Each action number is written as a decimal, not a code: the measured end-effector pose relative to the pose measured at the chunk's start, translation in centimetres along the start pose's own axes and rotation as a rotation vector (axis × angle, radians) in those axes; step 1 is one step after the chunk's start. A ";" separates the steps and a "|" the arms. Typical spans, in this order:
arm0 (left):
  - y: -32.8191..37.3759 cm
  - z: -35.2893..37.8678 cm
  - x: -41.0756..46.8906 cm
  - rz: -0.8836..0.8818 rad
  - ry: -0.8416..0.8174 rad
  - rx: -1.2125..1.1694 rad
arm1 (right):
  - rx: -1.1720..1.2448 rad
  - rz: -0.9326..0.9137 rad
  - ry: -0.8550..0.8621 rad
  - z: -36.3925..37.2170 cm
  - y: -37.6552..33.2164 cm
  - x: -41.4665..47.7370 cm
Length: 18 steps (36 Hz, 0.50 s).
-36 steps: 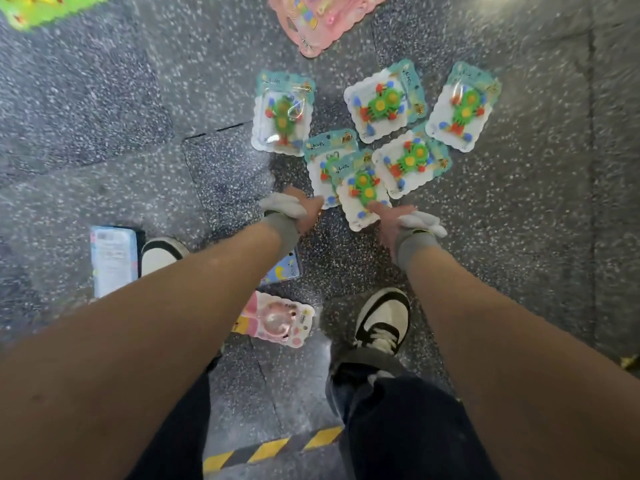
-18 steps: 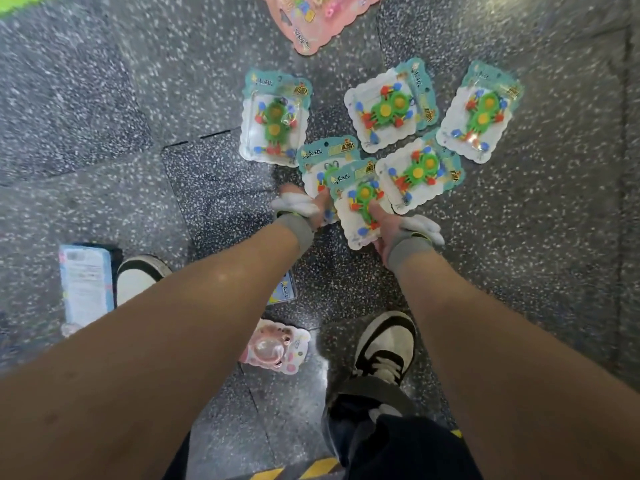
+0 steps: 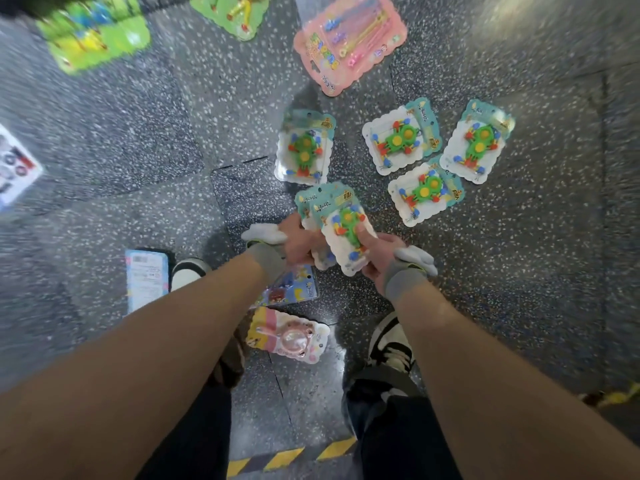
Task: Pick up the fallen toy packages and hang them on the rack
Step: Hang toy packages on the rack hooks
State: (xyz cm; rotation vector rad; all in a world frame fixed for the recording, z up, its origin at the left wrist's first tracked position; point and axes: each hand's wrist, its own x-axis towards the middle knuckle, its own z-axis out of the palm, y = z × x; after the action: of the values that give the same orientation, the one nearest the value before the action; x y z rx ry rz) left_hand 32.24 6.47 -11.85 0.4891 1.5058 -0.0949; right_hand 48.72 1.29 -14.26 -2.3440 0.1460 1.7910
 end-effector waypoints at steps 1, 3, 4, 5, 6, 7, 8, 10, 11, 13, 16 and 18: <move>0.3 -0.8 -1.2 -0.005 -0.024 -0.012 | 0.008 -0.008 -0.014 0.3 -0.4 -1.3; 0.9 -2.4 -3.5 -0.023 -0.047 -0.032 | 0.021 -0.026 -0.033 1.1 -0.9 -3.7; 1.5 -3.2 -5.0 -0.024 -0.060 -0.041 | 0.005 -0.038 -0.046 1.6 -1.4 -4.9; 1.4 -3.2 -5.3 -0.034 -0.083 -0.067 | -0.004 -0.046 -0.051 1.6 -1.4 -5.2; 2.0 -4.2 -6.9 -0.020 -0.084 -0.097 | -0.015 -0.063 -0.061 2.2 -2.0 -6.6; 2.5 -4.8 -8.2 -0.018 -0.074 -0.130 | -0.016 -0.053 -0.079 2.6 -2.6 -8.0; 3.1 -5.4 -9.8 0.002 -0.072 -0.163 | -0.027 -0.061 -0.093 3.0 -3.0 -9.5; 3.8 -6.0 -11.7 0.037 -0.052 -0.192 | -0.043 -0.085 -0.135 3.3 -3.7 -11.5; 4.5 -6.8 -13.2 0.053 -0.029 -0.199 | -0.069 -0.097 -0.144 3.5 -4.2 -12.8; 5.9 -8.9 -17.3 0.101 -0.068 -0.184 | -0.191 -0.099 -0.150 4.0 -5.7 -17.0; 7.6 -11.5 -21.6 0.169 -0.127 -0.170 | -0.325 -0.184 -0.123 3.9 -6.9 -18.9; 8.5 -13.1 -24.2 0.206 -0.114 -0.094 | -0.351 -0.205 -0.142 4.3 -8.9 -25.0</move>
State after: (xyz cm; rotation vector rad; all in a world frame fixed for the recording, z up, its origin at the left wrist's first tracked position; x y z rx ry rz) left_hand 21.11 13.18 13.86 0.5511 1.3352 0.1070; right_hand 39.74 10.03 9.56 -2.3302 -0.4472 2.0013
